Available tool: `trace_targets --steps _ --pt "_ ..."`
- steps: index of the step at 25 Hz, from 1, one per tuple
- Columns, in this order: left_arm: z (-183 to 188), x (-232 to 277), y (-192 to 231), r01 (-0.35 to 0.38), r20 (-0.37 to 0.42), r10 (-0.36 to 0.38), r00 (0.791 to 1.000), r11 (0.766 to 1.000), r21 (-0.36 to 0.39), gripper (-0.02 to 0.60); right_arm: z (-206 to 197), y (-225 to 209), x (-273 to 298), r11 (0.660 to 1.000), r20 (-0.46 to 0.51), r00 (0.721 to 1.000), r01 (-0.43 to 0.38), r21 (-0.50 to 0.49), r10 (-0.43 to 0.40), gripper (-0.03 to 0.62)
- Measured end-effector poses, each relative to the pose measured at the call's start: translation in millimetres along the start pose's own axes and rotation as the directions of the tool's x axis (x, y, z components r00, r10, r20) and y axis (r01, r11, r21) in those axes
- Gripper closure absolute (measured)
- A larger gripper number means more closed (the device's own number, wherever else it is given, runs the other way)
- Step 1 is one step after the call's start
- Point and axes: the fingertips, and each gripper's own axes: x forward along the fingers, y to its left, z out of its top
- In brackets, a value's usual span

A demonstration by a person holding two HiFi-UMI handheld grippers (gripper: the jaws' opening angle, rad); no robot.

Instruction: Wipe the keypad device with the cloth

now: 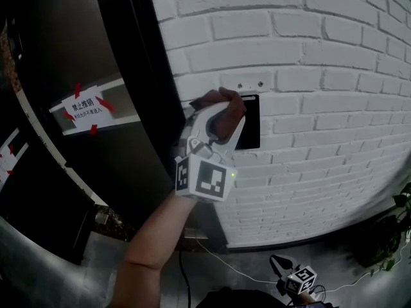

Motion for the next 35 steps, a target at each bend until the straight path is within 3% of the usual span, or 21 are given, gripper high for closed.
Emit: trace_targets --steps 3,5,8,11,18,21,26,29,31,33,35 --pt "-2 8 -25 0.036 -0.031 -0.032 0.999 0.991 0.128 0.471 4 -2 -3 0.999 0.017 1.000 0.017 0.036 -0.018 0.591" --pt "-15 4 -54 0.078 -0.057 -0.070 0.996 0.981 0.175 0.471 6 1 -4 0.999 0.027 0.999 0.016 0.041 -0.017 0.591" --pt "-45 -12 -96 0.129 -0.072 -0.121 0.990 0.984 0.119 0.471 7 -2 -4 0.999 0.036 0.999 0.015 0.029 -0.016 0.591" --pt "-69 -25 -120 0.132 -0.084 -0.126 0.989 0.988 0.076 0.471 8 -7 -6 1.000 0.032 0.999 0.019 0.021 -0.019 0.591" --pt "-46 -3 -125 0.146 -0.102 -0.125 0.987 0.962 0.233 0.471 17 4 1 0.996 0.054 0.999 -0.004 0.085 -0.001 0.591" --pt "-24 12 -115 0.136 -0.075 -0.121 0.990 0.960 0.247 0.471 18 7 2 0.995 0.065 0.998 -0.007 0.097 0.001 0.591" --pt "19 32 -50 0.059 0.007 -0.061 0.998 0.987 0.148 0.471 18 -6 -11 0.992 0.085 0.995 0.035 0.118 -0.045 0.591" --pt "33 33 1 0.033 0.030 -0.032 0.999 0.999 -0.017 0.471 15 -12 -18 0.991 0.090 0.994 0.058 0.122 -0.069 0.591" --pt "30 33 28 0.044 0.040 -0.037 0.999 0.982 -0.184 0.471 15 -11 -19 0.990 0.092 0.993 0.056 0.128 -0.068 0.591" --pt "25 29 39 0.071 0.074 -0.049 0.996 0.942 -0.329 0.471 16 -6 -17 0.988 0.102 0.993 0.036 0.152 -0.052 0.591" --pt "22 19 35 0.055 0.099 -0.020 0.995 0.929 -0.365 0.471 17 -3 -15 0.987 0.106 0.993 0.029 0.156 -0.046 0.591"
